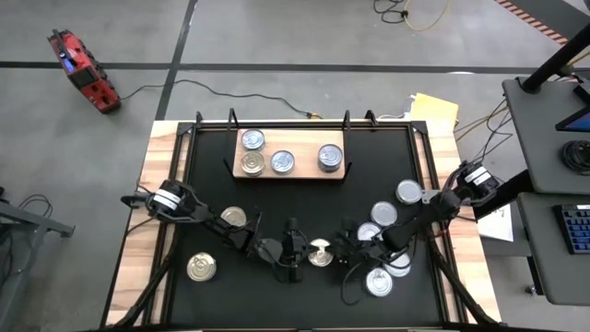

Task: Stack canned seafood by type on shelf
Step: Stack the blue tuna can on top of the other blue tuna can on the shelf

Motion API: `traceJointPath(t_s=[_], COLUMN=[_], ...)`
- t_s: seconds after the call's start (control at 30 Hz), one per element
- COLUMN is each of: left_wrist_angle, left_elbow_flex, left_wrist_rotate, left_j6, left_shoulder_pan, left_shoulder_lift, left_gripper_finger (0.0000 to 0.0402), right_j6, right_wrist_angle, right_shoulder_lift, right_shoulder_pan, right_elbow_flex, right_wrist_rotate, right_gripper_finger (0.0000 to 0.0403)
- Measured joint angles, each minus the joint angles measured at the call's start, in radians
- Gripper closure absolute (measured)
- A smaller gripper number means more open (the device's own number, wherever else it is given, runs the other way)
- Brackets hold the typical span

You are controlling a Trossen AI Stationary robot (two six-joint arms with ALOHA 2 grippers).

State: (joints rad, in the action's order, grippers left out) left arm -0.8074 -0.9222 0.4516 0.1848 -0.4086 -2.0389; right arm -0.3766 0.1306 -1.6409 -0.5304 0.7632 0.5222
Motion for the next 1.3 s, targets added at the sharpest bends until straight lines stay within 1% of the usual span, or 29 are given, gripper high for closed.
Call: traceJointPath(t_s=[0.1,0.23,0.33,0.43,0.57,0.63,0.77,0.9,1.13,1.3], left_wrist_angle=[0.076,0.185,0.248,0.255,0.258,0.251,0.247,0.247,0.239,0.239], left_elbow_flex=[0.000,0.000,0.000,0.000,0.000,0.000,0.000,0.000,0.000,0.000], left_wrist_rotate=[0.001,0.001,0.002,0.002,0.001,0.001,0.002,0.003,0.028,0.049], left_j6=[-0.001,-0.007,-0.003,-0.001,0.010,0.011,0.009,-0.005,-0.003,-0.001], left_shoulder_pan=[-0.014,-0.032,-0.044,-0.055,-0.058,-0.057,-0.057,-0.057,-0.056,-0.056], left_shoulder_lift=[0.039,0.116,0.146,0.145,0.120,0.108,0.105,0.105,0.104,0.104], left_gripper_finger=[0.0401,0.0401,0.0401,0.0401,0.0401,0.0401,0.0401,0.0401,0.0401,0.0401], right_j6=[0.020,0.029,0.029,-0.025,-0.171,-0.241,-0.326,-0.385,-0.382,-0.305], right_wrist_angle=[-0.007,-0.007,-0.008,-0.008,-0.013,-0.026,-0.070,-0.108,-0.129,-0.132], right_shoulder_lift=[0.007,0.046,0.068,0.083,0.083,0.086,0.112,0.149,0.199,0.200], right_shoulder_pan=[0.004,0.003,0.003,0.003,0.003,0.006,0.008,0.008,0.008,0.008], right_elbow_flex=[0.001,0.001,0.001,0.001,0.002,0.002,0.002,0.002,0.002,0.002], right_wrist_rotate=[0.020,0.020,0.020,0.020,0.013,-0.018,-0.077,-0.081,-0.081,-0.077], right_gripper_finger=[0.0390,0.0390,0.0390,0.0390,0.0390,0.0390,0.0390,0.0390,0.0390,0.0390])
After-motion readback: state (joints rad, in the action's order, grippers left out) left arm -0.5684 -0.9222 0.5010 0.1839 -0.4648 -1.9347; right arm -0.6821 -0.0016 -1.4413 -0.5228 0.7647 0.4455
